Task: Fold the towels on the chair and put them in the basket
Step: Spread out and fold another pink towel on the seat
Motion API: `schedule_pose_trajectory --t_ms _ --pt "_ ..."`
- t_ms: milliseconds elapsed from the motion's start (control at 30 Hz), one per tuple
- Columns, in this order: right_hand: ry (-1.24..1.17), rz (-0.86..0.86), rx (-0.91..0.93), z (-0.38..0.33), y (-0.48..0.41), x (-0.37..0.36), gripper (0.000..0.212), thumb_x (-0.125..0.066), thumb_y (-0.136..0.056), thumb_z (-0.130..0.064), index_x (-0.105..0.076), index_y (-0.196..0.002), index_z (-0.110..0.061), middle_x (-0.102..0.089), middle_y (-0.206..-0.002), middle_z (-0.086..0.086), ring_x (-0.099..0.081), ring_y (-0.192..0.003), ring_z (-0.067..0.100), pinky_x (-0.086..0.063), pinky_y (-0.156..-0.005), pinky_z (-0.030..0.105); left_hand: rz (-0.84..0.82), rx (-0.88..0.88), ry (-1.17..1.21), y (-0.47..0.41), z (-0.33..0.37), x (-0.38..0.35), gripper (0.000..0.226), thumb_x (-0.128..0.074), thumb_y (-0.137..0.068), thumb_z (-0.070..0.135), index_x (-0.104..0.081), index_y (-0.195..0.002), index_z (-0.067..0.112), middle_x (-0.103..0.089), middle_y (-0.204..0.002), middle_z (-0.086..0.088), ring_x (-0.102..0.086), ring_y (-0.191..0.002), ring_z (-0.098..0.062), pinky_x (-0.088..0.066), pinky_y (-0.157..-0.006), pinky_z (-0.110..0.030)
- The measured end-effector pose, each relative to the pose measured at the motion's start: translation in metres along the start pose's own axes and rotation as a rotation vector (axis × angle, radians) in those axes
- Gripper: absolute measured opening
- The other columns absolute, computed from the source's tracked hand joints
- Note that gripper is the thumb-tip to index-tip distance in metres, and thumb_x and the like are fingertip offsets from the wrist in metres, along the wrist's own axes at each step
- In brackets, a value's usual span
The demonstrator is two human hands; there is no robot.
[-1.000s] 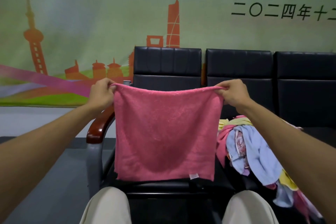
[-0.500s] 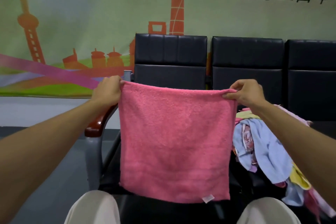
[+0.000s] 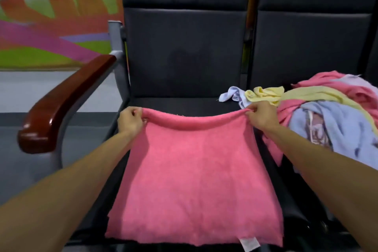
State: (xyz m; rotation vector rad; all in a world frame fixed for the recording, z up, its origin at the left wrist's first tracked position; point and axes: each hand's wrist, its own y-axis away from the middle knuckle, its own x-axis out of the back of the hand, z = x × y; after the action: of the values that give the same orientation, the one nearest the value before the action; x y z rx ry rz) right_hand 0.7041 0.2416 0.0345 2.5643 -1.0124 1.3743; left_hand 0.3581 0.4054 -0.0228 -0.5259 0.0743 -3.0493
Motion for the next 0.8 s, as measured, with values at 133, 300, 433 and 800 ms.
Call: schedule_pose_trajectory --t_ms 133,300,433,800 --pt "0.001 0.024 -0.021 0.014 -0.026 -0.038 0.022 -0.058 -0.087 -0.006 -0.076 -0.1 -0.007 -0.073 -0.099 0.015 -0.065 -0.099 0.03 -0.045 -0.088 0.033 0.029 -0.045 -0.057 -0.002 -0.001 -0.027 0.013 -0.055 -0.094 0.024 -0.065 -0.094 0.016 -0.069 -0.101 -0.006 -0.066 -0.096 -0.024 -0.052 -0.091 -0.041" --pt "0.035 -0.036 0.059 0.023 -0.029 -0.056 0.024 -0.055 -0.082 0.003 -0.068 -0.101 -0.002 -0.07 -0.102 0.016 -0.063 -0.1 0.033 -0.046 -0.093 0.039 -0.158 -0.129 -0.145 0.002 -0.009 -0.03 0.048 -0.057 -0.095 0.012 -0.046 -0.142 0.015 -0.047 -0.143 0.001 -0.047 -0.129 -0.012 -0.037 -0.111 -0.033" --pt "0.099 -0.143 0.224 0.028 0.006 -0.041 0.029 -0.064 -0.087 -0.01 -0.066 -0.116 -0.01 -0.062 -0.109 0.009 -0.059 -0.095 0.022 -0.038 -0.083 0.024 -0.266 -0.351 -0.285 0.041 -0.001 -0.008 0.023 -0.067 -0.09 0.015 -0.067 -0.112 0.018 -0.053 -0.127 -0.001 -0.052 -0.122 -0.014 -0.04 -0.106 -0.03" --pt "0.15 -0.697 0.431 0.021 0.122 0.026 0.012 -0.078 -0.079 -0.025 -0.07 -0.074 -0.019 -0.071 -0.073 -0.007 -0.059 -0.062 -0.002 -0.043 -0.063 0.014 -0.721 -0.482 -0.642 0.156 0.003 0.071 0.033 -0.079 -0.068 0.054 -0.064 -0.081 0.027 -0.063 -0.085 0.009 -0.057 -0.079 -0.004 -0.048 -0.074 -0.022"
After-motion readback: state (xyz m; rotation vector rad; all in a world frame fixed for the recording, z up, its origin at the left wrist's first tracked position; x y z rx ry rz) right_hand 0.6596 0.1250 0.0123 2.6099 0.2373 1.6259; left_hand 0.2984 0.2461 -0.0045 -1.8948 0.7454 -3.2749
